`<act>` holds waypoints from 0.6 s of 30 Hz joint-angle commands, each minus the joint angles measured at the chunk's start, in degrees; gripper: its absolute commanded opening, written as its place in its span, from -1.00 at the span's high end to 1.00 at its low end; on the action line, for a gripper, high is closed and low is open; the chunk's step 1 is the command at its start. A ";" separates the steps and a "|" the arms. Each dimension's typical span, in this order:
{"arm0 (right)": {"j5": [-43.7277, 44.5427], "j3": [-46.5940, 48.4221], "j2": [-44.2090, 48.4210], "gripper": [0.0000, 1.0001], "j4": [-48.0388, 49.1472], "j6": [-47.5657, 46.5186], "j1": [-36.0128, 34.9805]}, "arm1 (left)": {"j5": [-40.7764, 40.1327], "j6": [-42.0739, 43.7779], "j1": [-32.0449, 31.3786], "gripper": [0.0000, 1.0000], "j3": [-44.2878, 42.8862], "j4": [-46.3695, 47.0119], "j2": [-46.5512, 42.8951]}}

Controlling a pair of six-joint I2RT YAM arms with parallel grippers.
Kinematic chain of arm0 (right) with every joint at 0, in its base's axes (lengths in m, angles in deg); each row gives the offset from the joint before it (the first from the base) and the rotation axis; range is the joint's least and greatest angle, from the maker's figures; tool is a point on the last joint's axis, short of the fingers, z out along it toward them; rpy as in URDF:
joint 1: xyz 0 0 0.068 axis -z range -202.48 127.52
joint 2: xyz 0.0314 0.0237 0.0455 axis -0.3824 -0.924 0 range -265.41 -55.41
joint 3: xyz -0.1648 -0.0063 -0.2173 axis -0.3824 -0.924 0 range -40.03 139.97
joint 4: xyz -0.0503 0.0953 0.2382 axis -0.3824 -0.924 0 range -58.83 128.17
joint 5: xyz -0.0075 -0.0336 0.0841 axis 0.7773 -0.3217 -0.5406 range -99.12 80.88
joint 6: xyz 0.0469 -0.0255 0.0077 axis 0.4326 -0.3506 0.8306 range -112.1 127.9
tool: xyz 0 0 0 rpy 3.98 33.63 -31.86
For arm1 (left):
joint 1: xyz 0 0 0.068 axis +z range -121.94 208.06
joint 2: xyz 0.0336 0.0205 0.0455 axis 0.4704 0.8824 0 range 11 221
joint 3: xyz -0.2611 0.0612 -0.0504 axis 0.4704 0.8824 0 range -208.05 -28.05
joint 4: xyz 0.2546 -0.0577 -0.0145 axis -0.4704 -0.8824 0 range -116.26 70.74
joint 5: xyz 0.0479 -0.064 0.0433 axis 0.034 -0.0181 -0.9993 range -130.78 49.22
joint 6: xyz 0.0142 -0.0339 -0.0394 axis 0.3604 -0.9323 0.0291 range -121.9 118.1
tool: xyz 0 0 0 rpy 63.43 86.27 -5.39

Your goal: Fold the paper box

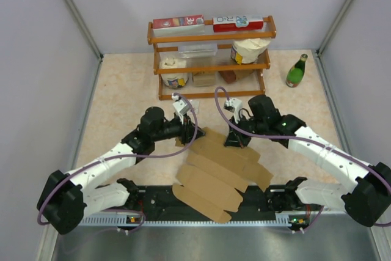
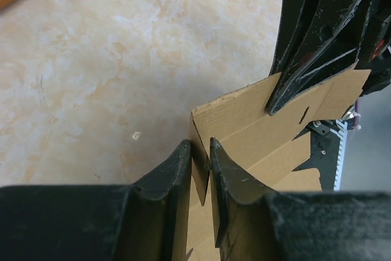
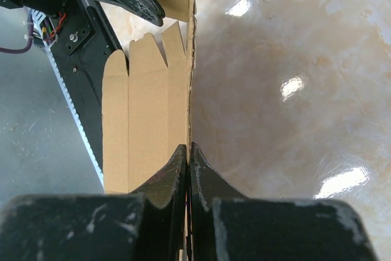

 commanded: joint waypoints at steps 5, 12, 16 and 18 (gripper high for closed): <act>0.61 -0.36 1.43 1.00 2.47 0.95 -0.68 | -8.38 1.05 -3.43 0.64 -3.88 -2.47 -2.21; 0.53 -0.19 1.16 1.00 2.55 1.22 -0.68 | -12.42 1.40 -6.16 0.74 -5.63 -4.31 -1.69; 0.70 -0.27 1.08 1.00 2.82 1.30 -0.59 | -14.18 1.31 -7.74 0.79 -5.99 -4.49 -1.86; 1.31 -0.19 0.99 1.00 2.91 1.31 -0.68 | -15.94 1.31 -8.70 0.81 -6.16 -5.02 -2.12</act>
